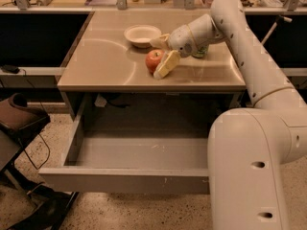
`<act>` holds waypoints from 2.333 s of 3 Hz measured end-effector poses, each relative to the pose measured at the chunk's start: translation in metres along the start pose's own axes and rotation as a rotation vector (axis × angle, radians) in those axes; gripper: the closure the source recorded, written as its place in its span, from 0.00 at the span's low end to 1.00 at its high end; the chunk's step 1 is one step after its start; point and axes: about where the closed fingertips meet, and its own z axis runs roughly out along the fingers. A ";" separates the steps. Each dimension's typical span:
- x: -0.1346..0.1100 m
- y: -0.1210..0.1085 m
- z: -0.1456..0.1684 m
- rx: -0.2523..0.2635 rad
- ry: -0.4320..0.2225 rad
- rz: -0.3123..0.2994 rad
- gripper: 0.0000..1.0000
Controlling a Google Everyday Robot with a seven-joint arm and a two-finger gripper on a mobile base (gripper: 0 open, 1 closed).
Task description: Place apple into top drawer
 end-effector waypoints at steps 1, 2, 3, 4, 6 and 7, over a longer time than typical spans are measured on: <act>0.000 0.000 0.000 0.000 0.000 0.000 0.00; 0.000 0.000 0.000 0.000 0.000 0.000 0.19; 0.000 0.000 0.000 0.000 0.000 0.000 0.42; 0.000 0.000 0.000 0.000 0.000 0.000 0.66; -0.026 0.041 -0.069 0.165 0.042 -0.079 1.00; -0.084 0.086 -0.122 0.352 0.037 -0.164 1.00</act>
Offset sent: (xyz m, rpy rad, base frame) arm 0.0000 0.0003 -0.0003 0.0000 0.0004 0.0002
